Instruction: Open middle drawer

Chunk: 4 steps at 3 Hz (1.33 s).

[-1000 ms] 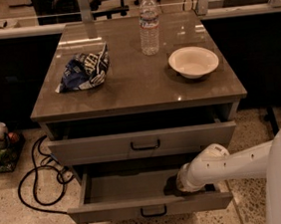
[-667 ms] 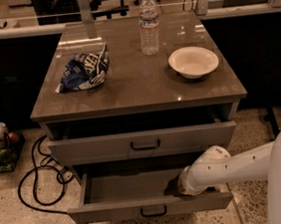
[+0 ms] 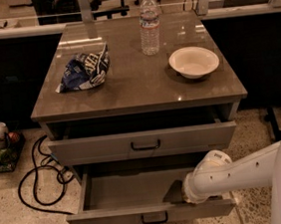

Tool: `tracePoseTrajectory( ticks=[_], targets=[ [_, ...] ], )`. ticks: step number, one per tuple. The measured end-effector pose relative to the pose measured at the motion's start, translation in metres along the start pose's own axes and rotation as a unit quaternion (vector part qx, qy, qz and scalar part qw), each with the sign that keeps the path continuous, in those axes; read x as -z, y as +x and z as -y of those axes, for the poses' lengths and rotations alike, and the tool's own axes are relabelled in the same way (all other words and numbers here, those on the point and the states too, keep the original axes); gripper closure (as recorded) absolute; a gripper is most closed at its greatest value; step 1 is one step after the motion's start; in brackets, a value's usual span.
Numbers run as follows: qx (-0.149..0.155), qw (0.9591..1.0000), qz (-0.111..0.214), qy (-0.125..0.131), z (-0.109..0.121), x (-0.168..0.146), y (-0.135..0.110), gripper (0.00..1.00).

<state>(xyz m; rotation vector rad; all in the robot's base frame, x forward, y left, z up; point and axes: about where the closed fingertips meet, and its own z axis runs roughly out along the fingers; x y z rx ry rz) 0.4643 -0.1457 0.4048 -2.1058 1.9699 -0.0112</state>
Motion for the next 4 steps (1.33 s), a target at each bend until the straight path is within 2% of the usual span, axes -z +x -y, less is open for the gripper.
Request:
tracePoseTrajectory(
  ticks=[1,2,3,4],
  targets=[
    [-0.004,0.9997,-0.004,-0.023,-0.026,-0.004,-0.004,1.0],
    [-0.009,0.9983,-0.001,-0.057,-0.06,-0.016,-0.011,1.0],
    [-0.011,0.9969,-0.002,-0.078,-0.079,-0.019,-0.015,1.0],
    [-0.016,0.9954,-0.022,-0.092,-0.1,-0.004,-0.013,1.0]
  ],
)
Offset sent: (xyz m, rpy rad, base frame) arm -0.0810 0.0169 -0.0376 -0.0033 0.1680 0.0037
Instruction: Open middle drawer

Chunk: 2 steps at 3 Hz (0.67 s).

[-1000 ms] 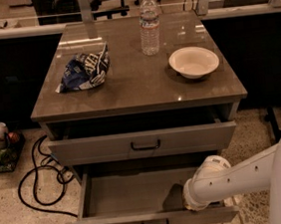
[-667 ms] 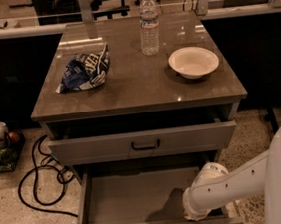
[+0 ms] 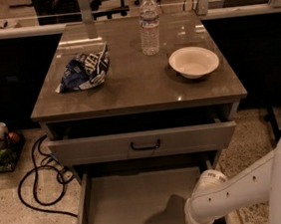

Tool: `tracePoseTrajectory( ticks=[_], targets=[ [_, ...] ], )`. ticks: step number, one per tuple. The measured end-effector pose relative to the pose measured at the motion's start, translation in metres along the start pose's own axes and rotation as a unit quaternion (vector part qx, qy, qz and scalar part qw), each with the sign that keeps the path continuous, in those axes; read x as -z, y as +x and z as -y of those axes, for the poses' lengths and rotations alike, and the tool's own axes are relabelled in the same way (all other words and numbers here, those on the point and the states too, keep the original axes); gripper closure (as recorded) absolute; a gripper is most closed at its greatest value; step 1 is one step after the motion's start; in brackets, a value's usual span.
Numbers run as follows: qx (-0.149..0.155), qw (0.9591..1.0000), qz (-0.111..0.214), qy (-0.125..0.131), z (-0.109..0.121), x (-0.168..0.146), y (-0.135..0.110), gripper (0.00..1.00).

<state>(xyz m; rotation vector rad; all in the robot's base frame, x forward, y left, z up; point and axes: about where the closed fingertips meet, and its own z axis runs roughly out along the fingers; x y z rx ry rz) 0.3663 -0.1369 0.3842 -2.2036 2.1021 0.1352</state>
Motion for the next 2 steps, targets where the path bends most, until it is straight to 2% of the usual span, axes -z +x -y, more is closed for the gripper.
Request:
tracePoseTrajectory(
  ticks=[2],
  targets=[
    [-0.012,0.9995,-0.029,-0.005,-0.039,0.029,0.002,1.0]
  ],
)
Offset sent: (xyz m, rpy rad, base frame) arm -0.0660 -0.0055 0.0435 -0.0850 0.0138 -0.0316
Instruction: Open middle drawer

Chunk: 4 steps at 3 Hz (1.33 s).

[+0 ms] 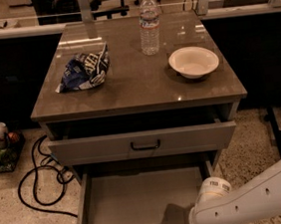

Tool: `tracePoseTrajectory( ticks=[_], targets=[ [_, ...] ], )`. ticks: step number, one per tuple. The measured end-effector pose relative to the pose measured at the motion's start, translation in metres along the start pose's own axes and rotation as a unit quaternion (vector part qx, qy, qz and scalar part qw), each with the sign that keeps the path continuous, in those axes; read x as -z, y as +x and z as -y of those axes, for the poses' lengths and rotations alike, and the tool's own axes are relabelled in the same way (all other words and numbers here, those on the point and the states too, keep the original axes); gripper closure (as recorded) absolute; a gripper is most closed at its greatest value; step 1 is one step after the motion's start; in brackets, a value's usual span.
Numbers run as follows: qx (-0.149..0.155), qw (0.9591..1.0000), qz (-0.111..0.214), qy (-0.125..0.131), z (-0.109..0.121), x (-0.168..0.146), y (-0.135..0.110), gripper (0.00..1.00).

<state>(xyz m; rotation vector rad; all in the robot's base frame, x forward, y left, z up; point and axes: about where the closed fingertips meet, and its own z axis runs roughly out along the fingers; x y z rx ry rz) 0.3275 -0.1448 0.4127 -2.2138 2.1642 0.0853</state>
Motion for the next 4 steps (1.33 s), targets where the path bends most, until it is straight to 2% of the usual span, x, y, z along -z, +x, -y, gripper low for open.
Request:
tracePoseTrajectory(
  ticks=[2,3,4],
  targets=[
    [0.006,0.9996,0.004,-0.026,-0.0263,-0.0019,-0.0055,1.0],
    [0.006,0.9996,0.004,-0.026,-0.0264,0.0022,-0.0059,1.0],
    [0.006,0.9996,0.004,-0.026,-0.0267,0.0022,-0.0057,0.88]
  ],
)
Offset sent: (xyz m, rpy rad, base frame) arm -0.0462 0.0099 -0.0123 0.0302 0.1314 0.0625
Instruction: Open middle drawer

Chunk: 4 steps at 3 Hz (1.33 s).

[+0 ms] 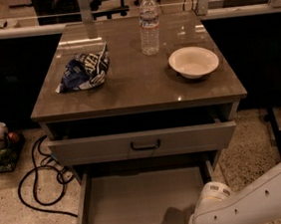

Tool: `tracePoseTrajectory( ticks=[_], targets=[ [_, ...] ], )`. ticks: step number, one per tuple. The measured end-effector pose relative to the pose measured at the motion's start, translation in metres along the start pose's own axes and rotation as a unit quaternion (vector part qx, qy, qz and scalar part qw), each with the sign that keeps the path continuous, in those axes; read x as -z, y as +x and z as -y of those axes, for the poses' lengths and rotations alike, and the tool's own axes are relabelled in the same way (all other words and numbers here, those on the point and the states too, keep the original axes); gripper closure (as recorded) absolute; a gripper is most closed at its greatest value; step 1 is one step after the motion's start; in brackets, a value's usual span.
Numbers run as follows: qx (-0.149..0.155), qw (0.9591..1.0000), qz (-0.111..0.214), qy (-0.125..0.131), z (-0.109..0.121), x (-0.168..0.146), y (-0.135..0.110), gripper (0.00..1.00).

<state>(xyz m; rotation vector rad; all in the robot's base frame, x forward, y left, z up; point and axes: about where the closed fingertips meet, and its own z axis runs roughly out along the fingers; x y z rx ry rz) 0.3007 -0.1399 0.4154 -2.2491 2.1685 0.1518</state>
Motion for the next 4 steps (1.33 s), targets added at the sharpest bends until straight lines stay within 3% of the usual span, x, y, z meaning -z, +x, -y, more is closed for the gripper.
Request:
tracePoseTrajectory(
  ticks=[3,4],
  targets=[
    [0.0,1.0,0.0,-0.001,-0.0011,-0.0003,0.0005,0.18],
    [0.0,1.0,-0.001,-0.001,-0.0015,-0.0003,0.0006,0.0]
  ],
)
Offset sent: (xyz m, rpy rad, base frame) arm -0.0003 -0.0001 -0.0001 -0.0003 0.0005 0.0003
